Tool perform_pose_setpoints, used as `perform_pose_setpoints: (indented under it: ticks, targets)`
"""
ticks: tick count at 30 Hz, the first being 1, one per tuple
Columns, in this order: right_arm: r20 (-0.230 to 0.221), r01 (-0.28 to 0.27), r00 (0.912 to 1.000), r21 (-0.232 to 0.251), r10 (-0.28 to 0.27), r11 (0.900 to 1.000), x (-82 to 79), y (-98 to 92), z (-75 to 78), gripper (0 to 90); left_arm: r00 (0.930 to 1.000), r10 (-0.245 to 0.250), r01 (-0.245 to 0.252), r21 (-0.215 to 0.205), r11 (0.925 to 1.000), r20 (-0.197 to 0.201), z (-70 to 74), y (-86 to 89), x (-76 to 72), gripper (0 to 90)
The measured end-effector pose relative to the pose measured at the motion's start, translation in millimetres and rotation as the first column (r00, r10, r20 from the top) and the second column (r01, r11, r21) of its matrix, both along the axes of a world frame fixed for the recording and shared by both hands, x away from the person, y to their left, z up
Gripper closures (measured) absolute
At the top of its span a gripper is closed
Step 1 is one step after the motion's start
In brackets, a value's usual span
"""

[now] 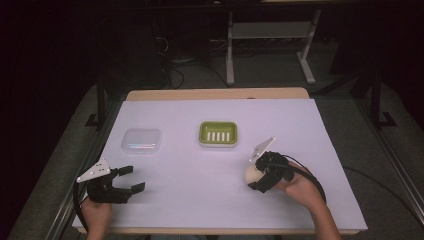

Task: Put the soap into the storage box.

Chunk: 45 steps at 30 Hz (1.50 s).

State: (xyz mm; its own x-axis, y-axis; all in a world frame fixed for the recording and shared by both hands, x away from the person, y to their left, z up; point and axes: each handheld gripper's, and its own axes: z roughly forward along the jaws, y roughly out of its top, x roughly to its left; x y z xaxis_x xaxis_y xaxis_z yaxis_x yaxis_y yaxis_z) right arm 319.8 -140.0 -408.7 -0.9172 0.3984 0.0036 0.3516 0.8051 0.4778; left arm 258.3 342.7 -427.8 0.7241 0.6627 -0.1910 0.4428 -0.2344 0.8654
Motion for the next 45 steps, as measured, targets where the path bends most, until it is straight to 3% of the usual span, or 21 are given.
perform_pose_setpoints:
  ticks: [16, 28, 45]
  targets:
    - [-0.004, -0.047, 0.9989, 0.025, 0.047, 0.999, 21.0, 17.6, 13.2, 22.3, 1.0, 0.003, -0.003, -0.011, 0.9999, 0.002, -0.3, 0.3, 0.1, 13.3]
    - [0.001, -0.081, 0.9967, 0.012, 0.081, 0.997, 40.4, 38.5, 20.5, 22.3, 1.0, 0.003, -0.003, -0.008, 1.0, -0.001, 0.2, 1.8, -0.2, 13.2]
    - [-0.001, -0.073, 0.9974, 0.04, 0.073, 0.997, 66.2, 53.1, 34.7, 22.3, 1.0, 0.009, -0.009, -0.021, 0.9997, -0.002, -0.2, 2.8, 0.0, 13.3]
